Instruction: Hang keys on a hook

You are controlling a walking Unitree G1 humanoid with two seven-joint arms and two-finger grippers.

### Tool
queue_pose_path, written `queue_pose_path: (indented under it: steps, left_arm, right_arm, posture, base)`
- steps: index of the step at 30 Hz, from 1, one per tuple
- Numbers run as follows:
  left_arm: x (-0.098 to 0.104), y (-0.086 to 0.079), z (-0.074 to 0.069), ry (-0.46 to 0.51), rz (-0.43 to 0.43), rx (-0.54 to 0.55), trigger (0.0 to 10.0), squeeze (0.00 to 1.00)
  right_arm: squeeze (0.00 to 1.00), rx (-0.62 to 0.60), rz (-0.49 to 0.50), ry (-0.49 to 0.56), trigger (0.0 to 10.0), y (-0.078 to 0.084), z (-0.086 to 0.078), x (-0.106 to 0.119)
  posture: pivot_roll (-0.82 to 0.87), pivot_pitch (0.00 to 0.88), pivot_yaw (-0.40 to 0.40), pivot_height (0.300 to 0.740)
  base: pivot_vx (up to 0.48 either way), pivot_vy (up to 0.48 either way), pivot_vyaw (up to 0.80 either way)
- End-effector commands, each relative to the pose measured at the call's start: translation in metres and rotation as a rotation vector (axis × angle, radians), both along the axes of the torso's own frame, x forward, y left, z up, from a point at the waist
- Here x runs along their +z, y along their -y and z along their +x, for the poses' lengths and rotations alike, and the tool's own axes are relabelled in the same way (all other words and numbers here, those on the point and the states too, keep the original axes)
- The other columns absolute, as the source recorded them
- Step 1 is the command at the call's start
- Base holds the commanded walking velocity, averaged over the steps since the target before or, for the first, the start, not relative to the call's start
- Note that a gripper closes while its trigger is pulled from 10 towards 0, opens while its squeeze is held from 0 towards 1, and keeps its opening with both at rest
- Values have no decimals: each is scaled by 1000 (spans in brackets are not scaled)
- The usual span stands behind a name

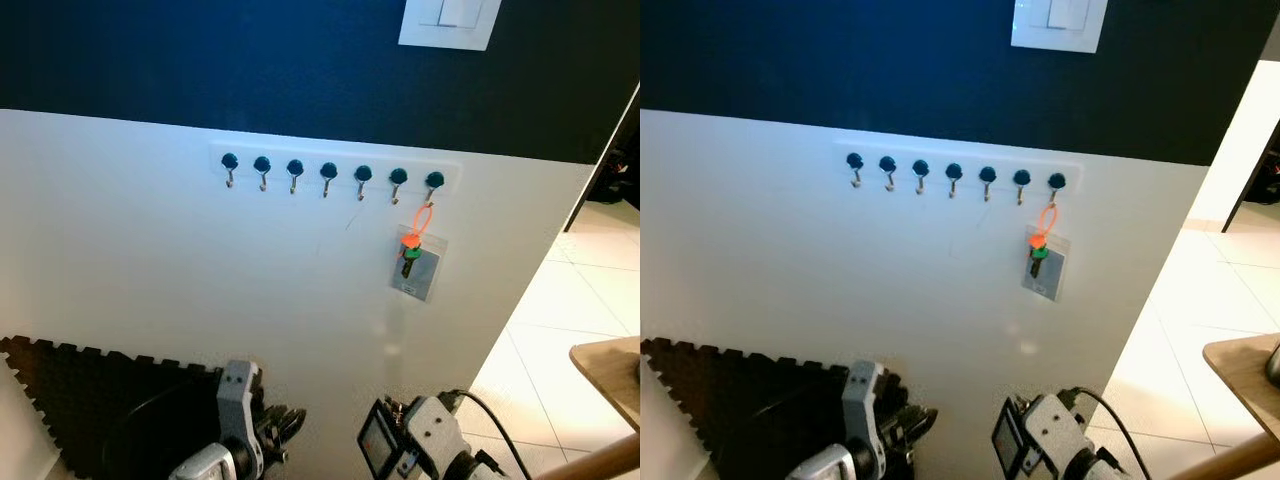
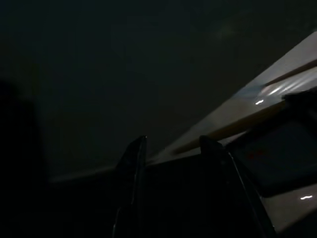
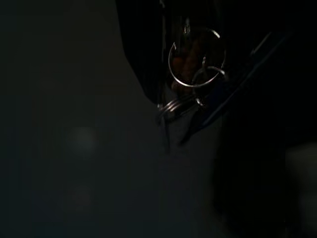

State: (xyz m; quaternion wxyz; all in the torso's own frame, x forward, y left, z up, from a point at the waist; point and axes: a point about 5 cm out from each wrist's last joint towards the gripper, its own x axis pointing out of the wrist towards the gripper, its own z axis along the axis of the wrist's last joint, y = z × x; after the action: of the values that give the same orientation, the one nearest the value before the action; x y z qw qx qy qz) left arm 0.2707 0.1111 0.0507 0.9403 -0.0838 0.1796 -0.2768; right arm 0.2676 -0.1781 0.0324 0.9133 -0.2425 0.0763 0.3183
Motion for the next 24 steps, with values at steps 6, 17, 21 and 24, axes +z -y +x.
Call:
queue_pose_path:
  steps: [6,17,21,24]
  left_arm:
    - [-34,-11,-16,-65,264,-59,10000,0]
    - [-46,-13,-24,-71,318,-98,10000,0]
    - [-47,-12,-22,-62,321,-89,10000,0]
    - [-47,-12,-20,-65,318,-74,10000,0]
  right_arm:
    - [0,7,-162,-573,10000,28,-52,-63]
    - [0,-171,-176,-773,10000,44,-79,-82]
    - [0,-367,-94,-698,10000,50,-67,-80]
    - [0,-545,-109,-621,10000,63,-61,-80]
  posture:
    - [50,79,-53,740]
    - [44,74,-46,740]
    - [43,67,-46,740]
    - [43,67,-46,740]
  base:
    - [0,0,0]
    - [0,0,0]
    - [0,0,0]
    - [0,0,0]
